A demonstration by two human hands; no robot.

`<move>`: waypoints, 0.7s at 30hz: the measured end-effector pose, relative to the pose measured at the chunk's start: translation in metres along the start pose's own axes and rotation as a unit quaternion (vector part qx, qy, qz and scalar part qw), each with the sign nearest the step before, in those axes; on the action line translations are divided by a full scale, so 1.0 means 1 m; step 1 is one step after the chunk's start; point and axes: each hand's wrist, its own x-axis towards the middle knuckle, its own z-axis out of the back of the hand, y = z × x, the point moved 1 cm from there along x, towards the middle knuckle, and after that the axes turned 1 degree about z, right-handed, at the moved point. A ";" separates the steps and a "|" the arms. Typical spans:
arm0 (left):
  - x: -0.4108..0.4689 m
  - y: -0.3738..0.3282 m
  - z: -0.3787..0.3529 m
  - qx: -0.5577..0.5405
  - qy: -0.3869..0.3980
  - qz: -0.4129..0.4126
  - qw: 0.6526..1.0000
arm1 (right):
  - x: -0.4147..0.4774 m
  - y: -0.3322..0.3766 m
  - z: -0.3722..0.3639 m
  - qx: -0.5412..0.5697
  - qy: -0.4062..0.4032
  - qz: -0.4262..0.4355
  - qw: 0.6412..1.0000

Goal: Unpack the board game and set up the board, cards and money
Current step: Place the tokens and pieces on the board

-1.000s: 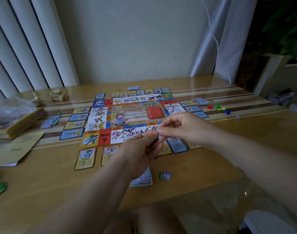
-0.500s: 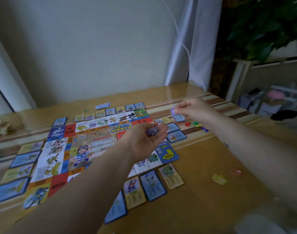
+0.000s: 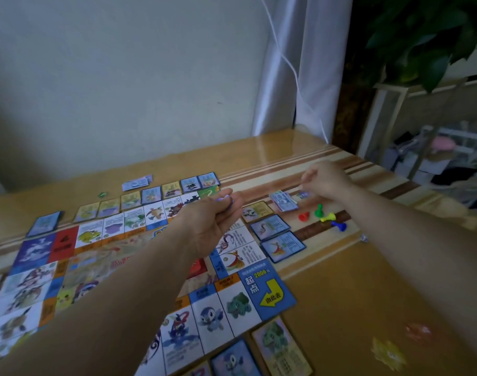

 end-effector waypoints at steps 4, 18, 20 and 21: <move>0.006 -0.009 0.012 0.011 -0.014 -0.019 1.000 | -0.003 0.054 0.014 0.123 0.028 0.091 0.988; -0.052 -0.077 0.125 -0.056 -0.092 -0.057 0.993 | -0.066 0.253 -0.074 0.236 0.437 0.215 0.841; -0.062 -0.085 0.144 -0.073 -0.086 -0.056 0.992 | -0.070 0.271 -0.088 0.252 0.448 0.208 0.832; -0.066 -0.088 0.154 -0.079 -0.087 -0.058 0.991 | -0.072 0.280 -0.096 0.259 0.457 0.204 0.826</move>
